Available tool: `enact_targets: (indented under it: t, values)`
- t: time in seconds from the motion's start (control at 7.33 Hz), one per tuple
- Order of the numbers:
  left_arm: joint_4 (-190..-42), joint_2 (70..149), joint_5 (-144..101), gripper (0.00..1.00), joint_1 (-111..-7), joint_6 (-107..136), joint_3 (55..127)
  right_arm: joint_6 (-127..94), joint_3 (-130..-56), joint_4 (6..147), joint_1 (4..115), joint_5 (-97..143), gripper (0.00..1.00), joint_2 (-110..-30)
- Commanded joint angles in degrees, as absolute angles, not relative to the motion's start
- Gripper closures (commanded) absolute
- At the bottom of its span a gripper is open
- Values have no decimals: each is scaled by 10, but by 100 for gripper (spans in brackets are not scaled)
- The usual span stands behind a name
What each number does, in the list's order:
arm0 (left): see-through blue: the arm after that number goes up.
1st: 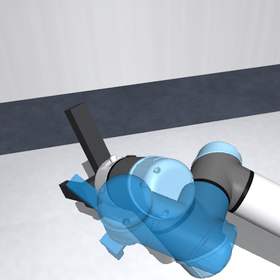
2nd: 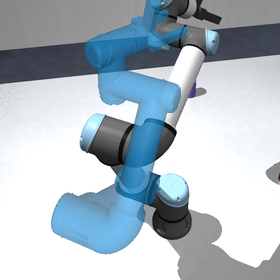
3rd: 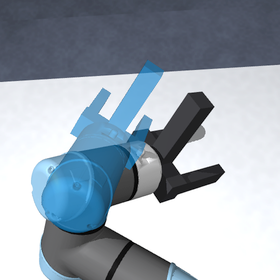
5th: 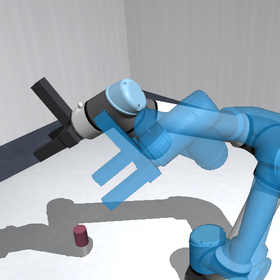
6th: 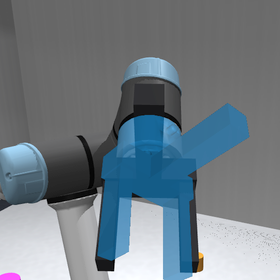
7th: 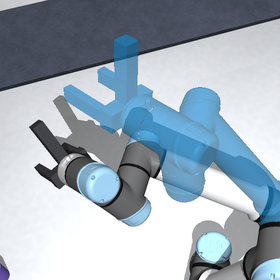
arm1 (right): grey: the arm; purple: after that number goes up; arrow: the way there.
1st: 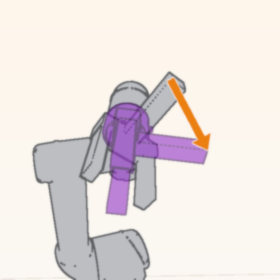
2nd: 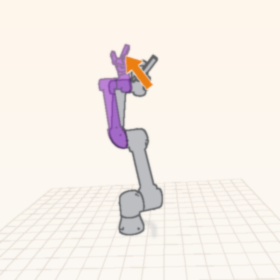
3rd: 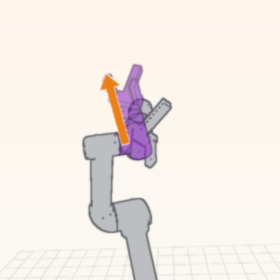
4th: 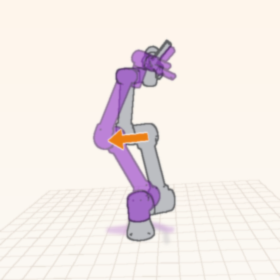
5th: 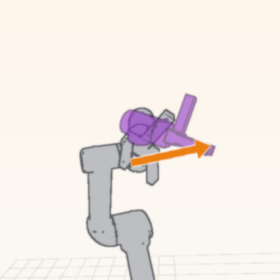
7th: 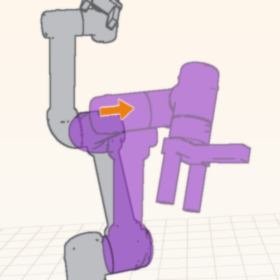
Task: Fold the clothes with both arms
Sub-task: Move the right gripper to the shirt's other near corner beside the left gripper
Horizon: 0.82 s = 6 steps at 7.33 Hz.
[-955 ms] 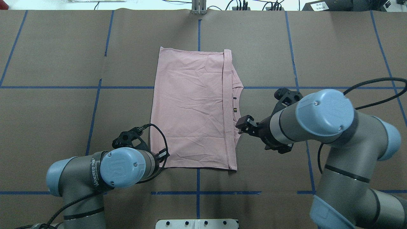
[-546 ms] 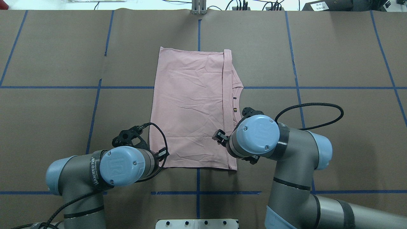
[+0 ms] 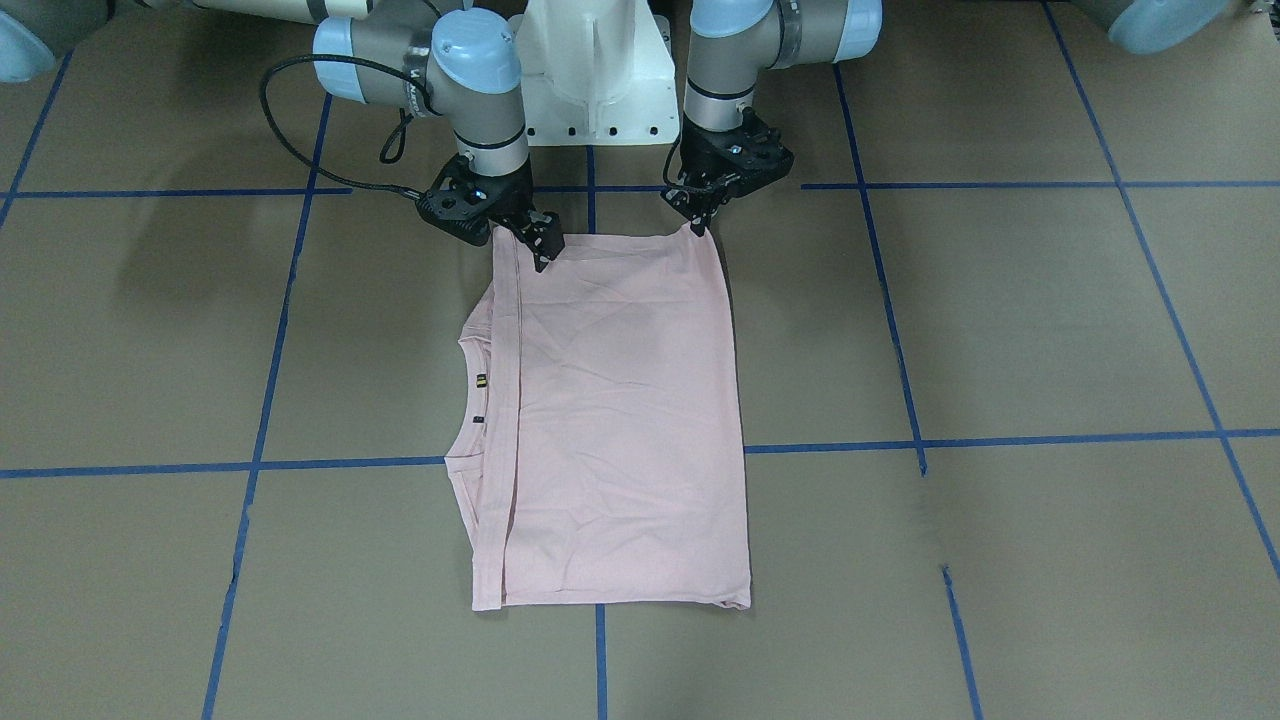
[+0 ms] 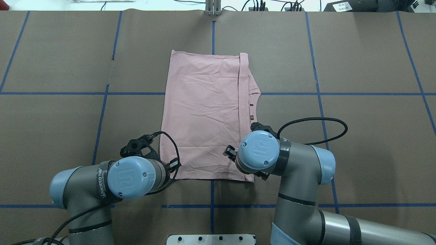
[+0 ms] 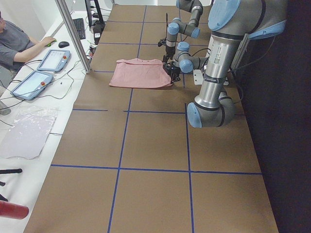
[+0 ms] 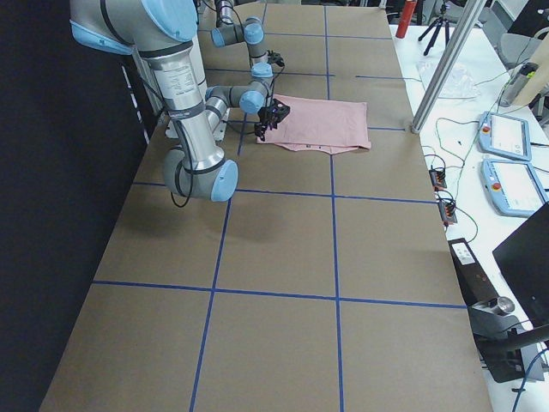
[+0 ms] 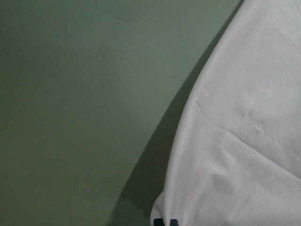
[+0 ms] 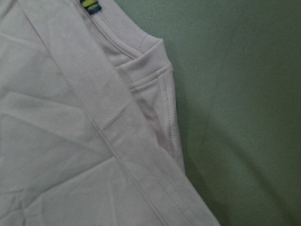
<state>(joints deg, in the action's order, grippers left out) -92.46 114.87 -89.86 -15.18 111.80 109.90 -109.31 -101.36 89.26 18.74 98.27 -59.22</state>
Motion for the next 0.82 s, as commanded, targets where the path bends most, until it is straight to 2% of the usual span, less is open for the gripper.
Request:
enact_targets:
  t: [0.0, 0.27, 0.41, 0.55, 0.68]
  values:
    - [-925, 1149, -898, 100, -152, 1118, 1100, -1092, -1009, 891, 182, 983, 0, -593]
    - [-925, 1149, -898, 100, -152, 1118, 1099, -1093, -1009, 892, 175, 983, 0, -597]
    - [-925, 1149, -898, 100, -153, 1118, 1100, -1094, -1008, 892, 175, 983, 11, -596]
    - [-925, 1149, -899, 100, -153, 1118, 1102, -1093, -1009, 891, 175, 983, 40, -599]
    - [-925, 1149, -899, 100, -154, 1118, 1102, -1093, -1009, 890, 175, 983, 63, -599]
